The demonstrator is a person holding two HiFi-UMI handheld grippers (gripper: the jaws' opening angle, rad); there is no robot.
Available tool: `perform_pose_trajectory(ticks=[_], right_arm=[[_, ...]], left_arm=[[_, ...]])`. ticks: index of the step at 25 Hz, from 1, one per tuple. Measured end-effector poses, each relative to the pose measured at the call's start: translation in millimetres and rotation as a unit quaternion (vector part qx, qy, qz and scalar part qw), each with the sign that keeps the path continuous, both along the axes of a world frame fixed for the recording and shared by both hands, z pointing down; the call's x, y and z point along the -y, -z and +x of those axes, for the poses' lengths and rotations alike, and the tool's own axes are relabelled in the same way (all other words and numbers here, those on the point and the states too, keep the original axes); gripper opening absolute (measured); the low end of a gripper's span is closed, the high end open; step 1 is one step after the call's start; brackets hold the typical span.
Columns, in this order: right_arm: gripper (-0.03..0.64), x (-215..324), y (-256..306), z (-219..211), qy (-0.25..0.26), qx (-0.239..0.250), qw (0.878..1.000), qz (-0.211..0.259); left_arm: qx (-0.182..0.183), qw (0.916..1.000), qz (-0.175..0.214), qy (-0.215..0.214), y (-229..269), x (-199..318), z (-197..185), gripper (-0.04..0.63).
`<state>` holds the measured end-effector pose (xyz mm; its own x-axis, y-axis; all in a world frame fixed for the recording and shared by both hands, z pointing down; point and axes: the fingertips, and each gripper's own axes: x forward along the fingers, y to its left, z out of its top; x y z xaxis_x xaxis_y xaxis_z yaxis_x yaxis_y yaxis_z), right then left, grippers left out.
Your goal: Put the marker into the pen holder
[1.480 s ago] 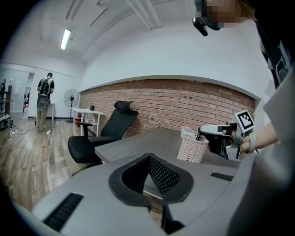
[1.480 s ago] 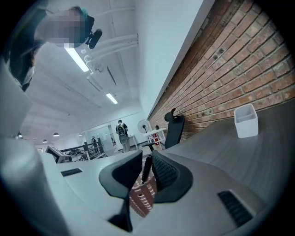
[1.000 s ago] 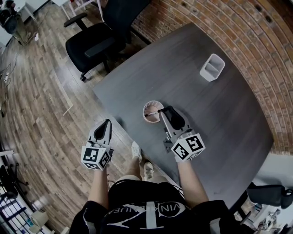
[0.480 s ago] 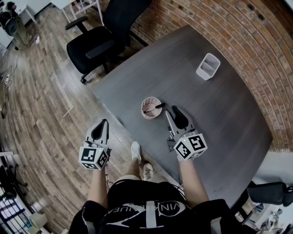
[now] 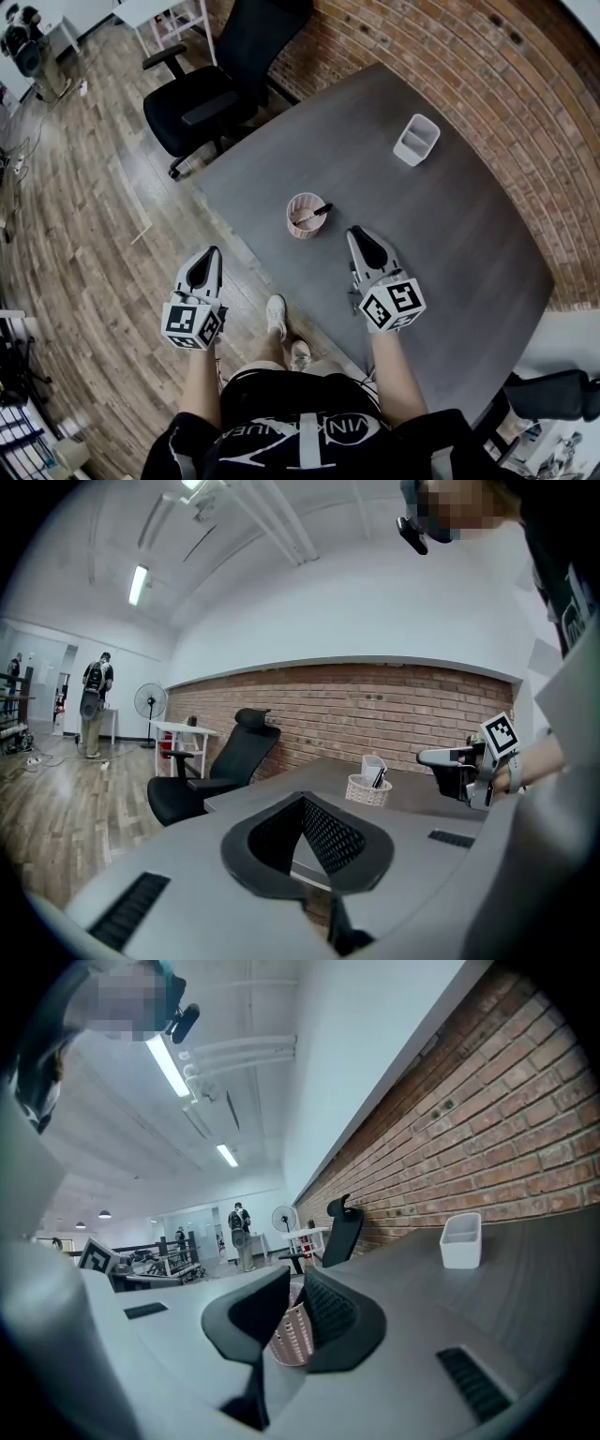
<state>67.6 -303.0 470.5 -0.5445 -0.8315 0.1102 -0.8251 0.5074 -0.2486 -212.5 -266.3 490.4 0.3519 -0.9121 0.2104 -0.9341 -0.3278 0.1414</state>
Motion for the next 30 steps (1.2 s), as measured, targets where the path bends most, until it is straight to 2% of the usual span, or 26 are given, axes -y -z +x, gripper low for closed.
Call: perform_pose_trajectory(ticks=[18, 30], right_arm=[[0.028, -63, 18, 19, 0.012, -0.042, 0.999, 0.016], [0.026, -87, 26, 28, 0.015, -0.051, 0.998, 0.029]], left_arm=[[0.002, 0.999, 0.04, 0.018, 35, -63, 10, 0.015], [0.005, 0.9979, 0.057, 0.031, 49, -91, 12, 0.015]])
